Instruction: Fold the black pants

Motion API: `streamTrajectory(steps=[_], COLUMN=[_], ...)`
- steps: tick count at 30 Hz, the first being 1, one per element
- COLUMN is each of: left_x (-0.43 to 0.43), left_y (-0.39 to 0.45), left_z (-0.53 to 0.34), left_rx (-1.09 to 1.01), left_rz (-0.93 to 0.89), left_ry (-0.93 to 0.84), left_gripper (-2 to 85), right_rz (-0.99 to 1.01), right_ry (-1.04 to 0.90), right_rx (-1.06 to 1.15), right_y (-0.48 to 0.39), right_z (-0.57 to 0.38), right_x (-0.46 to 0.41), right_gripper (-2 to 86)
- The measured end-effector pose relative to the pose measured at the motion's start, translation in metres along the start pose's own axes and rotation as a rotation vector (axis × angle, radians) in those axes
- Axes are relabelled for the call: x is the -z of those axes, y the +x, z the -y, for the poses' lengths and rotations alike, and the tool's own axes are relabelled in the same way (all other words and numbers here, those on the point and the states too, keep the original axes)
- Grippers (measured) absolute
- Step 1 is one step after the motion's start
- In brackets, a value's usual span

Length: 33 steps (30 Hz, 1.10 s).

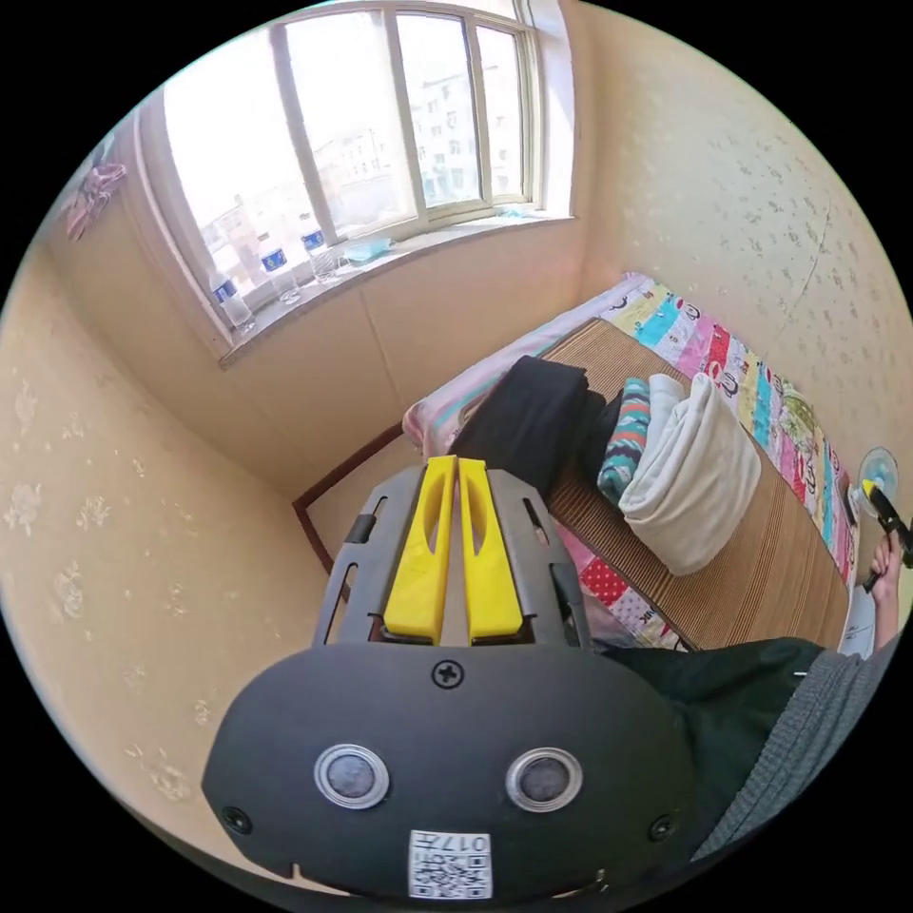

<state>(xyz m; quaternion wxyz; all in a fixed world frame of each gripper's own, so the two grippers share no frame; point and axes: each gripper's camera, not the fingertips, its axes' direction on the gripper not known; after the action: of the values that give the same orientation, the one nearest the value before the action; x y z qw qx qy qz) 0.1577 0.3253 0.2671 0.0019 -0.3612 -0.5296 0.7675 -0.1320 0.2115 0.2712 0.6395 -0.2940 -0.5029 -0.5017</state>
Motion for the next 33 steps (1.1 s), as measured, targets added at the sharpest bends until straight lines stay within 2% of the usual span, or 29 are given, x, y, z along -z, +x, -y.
streamTrajectory(steps=[2,4,8,12,19,25,30,33], left_x=[0.005,0.005,0.020,0.050,0.137,0.178,0.172,0.161], left_y=[-0.011,-0.012,-0.016,-0.040,-0.075,-0.104,-0.145,-0.188], left_z=[-0.013,-0.026,-0.040,-0.040,-0.010,0.006,0.031,0.057], left_rx=[0.039,-0.018,-0.034,0.064,0.062,0.058,-0.026,-0.081], left_rz=[-0.093,-0.201,-0.224,-0.329,-0.327,-0.354,-0.322,-0.328], left_ry=[0.015,-0.022,-0.027,0.041,0.175,0.247,0.192,0.194], left_gripper=[-0.9,-0.6,-0.2,-0.5,-0.8,-0.9,-0.9,-0.9], right_rz=[0.047,0.100,0.088,0.107,0.334,0.527,0.461,0.361], right_ry=[0.010,0.057,0.075,0.057,0.192,0.056,-0.094,-0.216], right_rx=[-0.022,-0.029,-0.033,-0.001,0.086,0.044,0.019,0.037], right_y=[0.001,-0.001,-0.008,-0.010,0.001,-0.003,-0.059,-0.093], right_z=[0.003,0.007,0.016,0.016,0.010,0.053,0.107,0.137], right_x=[-0.003,-0.001,-0.007,-0.018,-0.038,-0.105,-0.196,-0.283], right_gripper=[0.2,0.1,0.1,0.1,0.2,0.8,2.3,3.3])
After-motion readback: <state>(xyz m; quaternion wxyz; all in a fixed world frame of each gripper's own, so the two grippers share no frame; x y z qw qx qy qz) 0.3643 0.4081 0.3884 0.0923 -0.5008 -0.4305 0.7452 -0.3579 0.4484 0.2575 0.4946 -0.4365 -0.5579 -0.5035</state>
